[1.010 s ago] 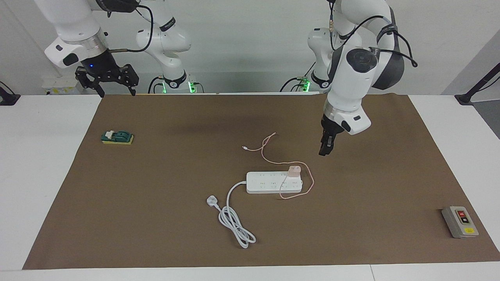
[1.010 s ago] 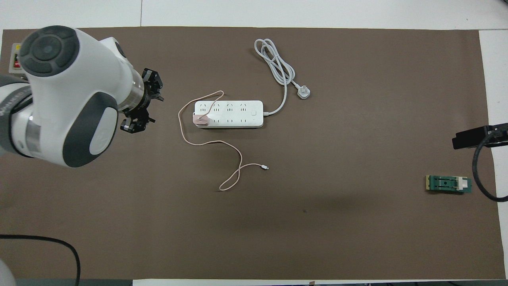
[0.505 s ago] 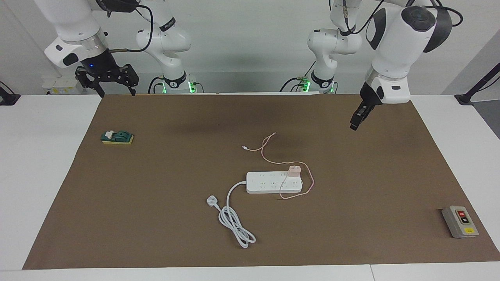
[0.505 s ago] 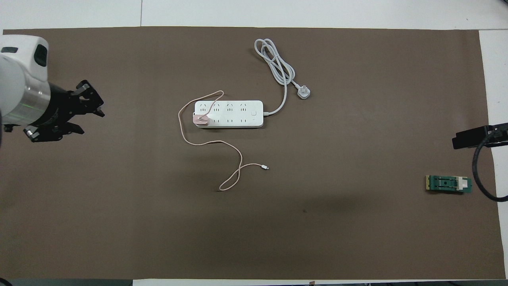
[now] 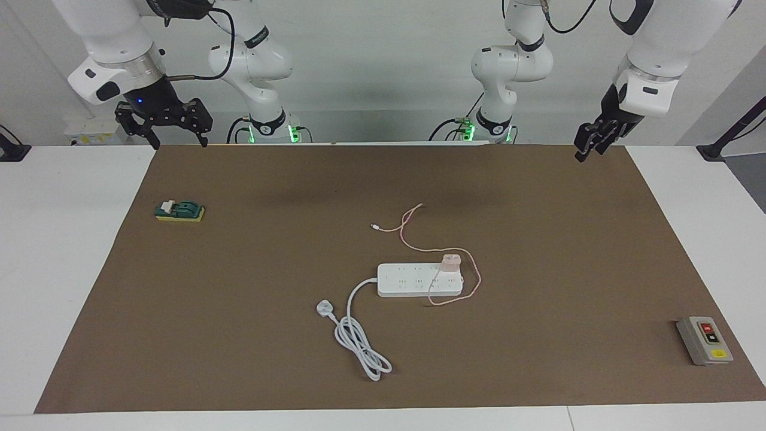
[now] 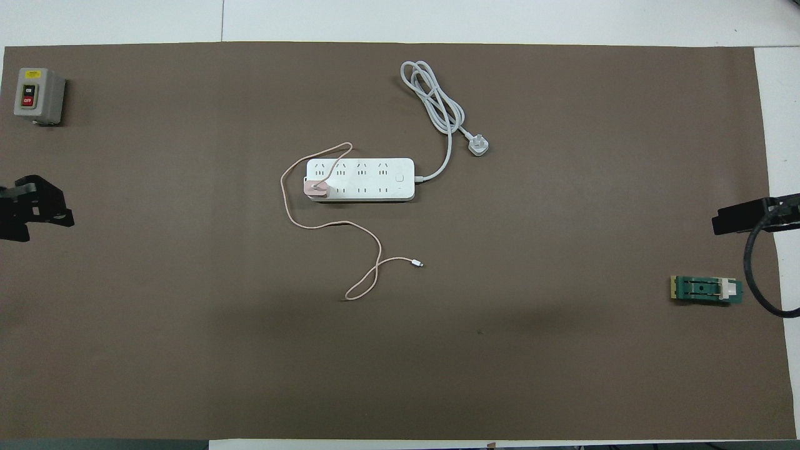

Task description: Plug charger into power strip

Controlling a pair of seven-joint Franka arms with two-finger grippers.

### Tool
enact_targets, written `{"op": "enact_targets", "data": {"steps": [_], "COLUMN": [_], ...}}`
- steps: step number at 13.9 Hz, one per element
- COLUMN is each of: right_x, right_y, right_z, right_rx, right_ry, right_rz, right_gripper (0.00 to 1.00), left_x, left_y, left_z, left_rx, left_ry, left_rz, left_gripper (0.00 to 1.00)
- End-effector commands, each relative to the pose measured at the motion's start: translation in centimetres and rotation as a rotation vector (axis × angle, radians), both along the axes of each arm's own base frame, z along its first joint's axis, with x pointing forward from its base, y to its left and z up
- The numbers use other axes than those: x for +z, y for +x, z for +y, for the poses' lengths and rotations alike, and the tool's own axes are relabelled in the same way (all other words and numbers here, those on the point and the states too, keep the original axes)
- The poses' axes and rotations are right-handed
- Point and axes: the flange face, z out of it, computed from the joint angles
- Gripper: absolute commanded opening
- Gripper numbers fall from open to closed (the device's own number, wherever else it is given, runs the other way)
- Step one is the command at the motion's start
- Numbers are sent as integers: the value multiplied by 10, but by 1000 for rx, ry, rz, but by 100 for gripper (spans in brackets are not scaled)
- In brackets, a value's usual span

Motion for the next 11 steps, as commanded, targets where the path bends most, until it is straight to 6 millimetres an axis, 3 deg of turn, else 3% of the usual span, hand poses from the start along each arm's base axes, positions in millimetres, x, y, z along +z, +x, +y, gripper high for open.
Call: {"op": "enact_targets", "data": {"steps": [1, 2, 8, 11], "right_x": [1, 1, 0, 0], "right_y": [-3, -3, -4, -4], "right_z": [2, 2, 1, 1], "right_rx": [-10, -10, -10, -10], "right_ry": [14, 14, 14, 14], "right_rz": [-9, -9, 2, 2], "right_gripper": [100, 100, 100, 100], "left_x": [16, 17, 16, 17], "left_y": [-18, -15, -20, -12], "left_z": [18, 17, 2, -4], "left_rx": [-34, -38, -67, -87], "left_ry": [-6, -9, -2, -5], "left_rz": [-12, -32, -32, -2], "left_gripper": [67, 100, 100, 100]}}
